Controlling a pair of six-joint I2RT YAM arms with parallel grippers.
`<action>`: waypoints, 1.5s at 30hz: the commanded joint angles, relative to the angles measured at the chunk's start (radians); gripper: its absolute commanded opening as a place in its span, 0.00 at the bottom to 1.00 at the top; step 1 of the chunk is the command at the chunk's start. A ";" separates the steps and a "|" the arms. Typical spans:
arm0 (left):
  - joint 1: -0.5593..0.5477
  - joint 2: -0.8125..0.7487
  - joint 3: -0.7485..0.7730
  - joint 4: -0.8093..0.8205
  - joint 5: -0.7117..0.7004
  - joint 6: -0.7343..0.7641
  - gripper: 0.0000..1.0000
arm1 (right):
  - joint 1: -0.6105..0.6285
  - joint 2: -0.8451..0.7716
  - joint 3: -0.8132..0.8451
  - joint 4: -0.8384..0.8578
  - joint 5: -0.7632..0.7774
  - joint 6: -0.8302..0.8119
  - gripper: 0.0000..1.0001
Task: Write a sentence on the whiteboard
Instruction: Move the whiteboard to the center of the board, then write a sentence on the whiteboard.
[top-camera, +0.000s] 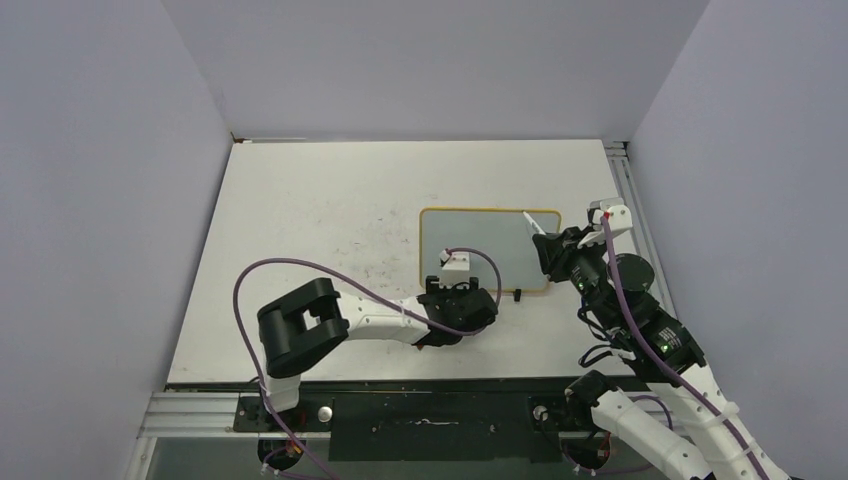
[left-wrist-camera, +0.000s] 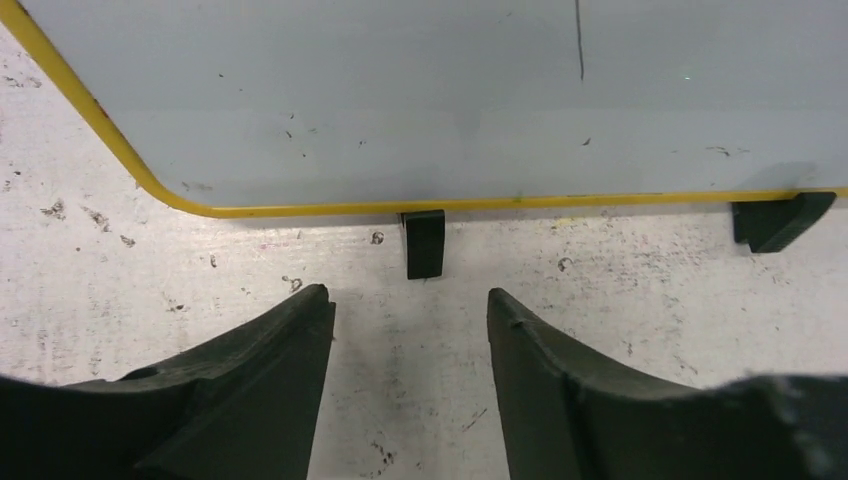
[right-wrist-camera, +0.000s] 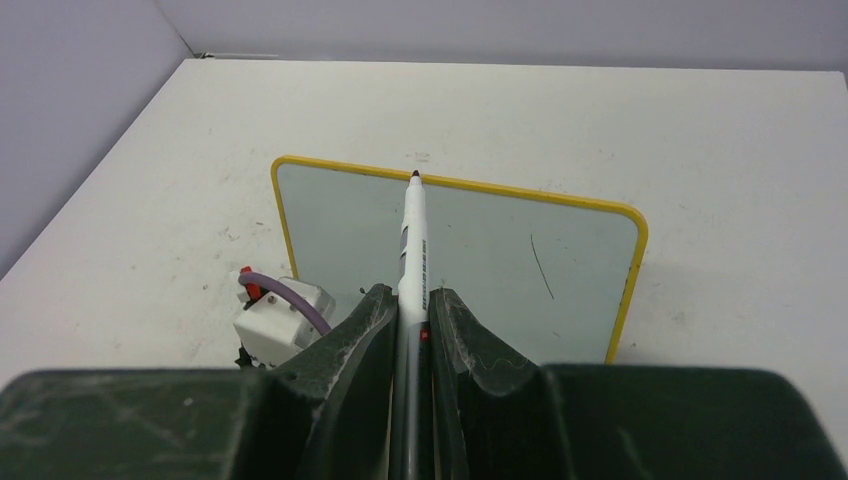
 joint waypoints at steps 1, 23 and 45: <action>-0.011 -0.090 -0.026 0.038 0.023 0.001 0.58 | -0.001 -0.011 0.048 0.001 -0.011 -0.007 0.05; 0.400 -0.714 -0.245 0.070 0.867 0.461 0.80 | -0.003 0.033 0.059 0.013 -0.203 -0.047 0.05; 0.746 -0.336 -0.176 0.325 1.498 0.676 0.70 | -0.010 0.306 -0.047 0.221 -0.516 -0.062 0.05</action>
